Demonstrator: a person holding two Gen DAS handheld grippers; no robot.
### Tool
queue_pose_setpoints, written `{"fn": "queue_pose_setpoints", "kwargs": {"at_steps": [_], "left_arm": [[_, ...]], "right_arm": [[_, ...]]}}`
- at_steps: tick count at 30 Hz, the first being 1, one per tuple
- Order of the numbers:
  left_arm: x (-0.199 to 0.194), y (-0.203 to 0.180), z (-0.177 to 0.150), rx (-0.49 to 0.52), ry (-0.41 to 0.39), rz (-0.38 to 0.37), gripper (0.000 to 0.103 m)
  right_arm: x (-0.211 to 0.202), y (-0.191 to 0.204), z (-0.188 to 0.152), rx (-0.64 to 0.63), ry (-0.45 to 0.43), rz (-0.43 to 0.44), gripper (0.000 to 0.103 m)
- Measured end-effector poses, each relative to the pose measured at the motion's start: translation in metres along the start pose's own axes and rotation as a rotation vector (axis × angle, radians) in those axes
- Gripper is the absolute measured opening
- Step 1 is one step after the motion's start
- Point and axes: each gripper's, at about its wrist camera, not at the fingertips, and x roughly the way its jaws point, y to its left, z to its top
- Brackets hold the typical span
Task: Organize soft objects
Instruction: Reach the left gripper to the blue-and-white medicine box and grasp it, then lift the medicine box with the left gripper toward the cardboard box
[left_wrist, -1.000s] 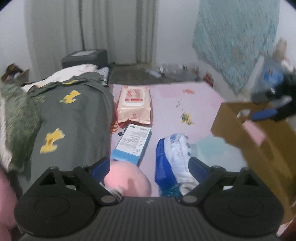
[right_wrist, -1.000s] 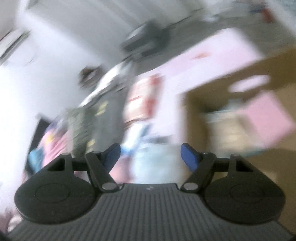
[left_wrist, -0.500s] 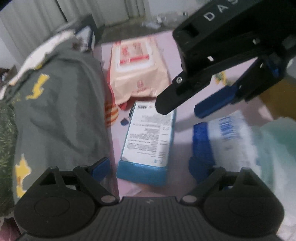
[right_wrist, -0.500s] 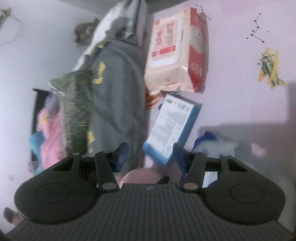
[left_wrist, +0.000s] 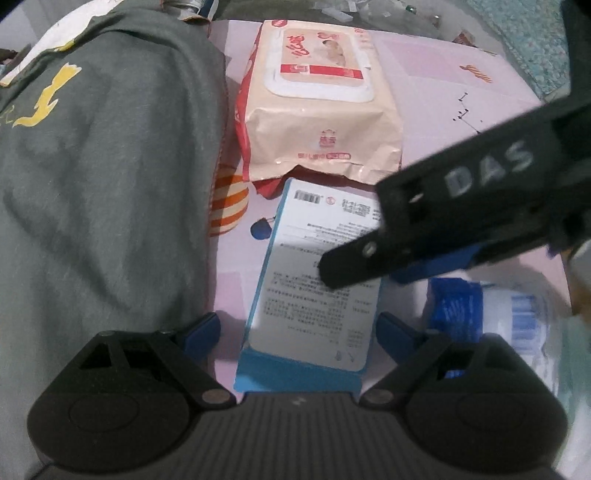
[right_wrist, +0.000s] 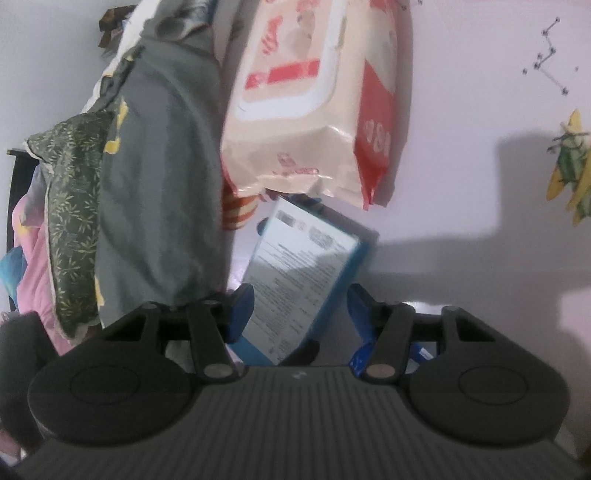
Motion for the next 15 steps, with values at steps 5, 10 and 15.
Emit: {"fn": "queue_pose_setpoints", "kwargs": {"at_steps": [5,10,15], "left_arm": [[-0.001,-0.006,-0.001,0.028,-0.019,0.025,0.084],[-0.007,-0.005,-0.002,0.004,-0.043,0.051,0.076],[-0.024,-0.001,-0.012,-0.058,-0.098,0.021,0.075]], "right_arm": [[0.011,-0.009,0.0,0.032,-0.006,0.09,0.056],[0.011,-0.008,-0.005,0.013,-0.04,0.093,0.046],[0.003,-0.014,-0.009,0.039,-0.089,0.106,0.035]]}}
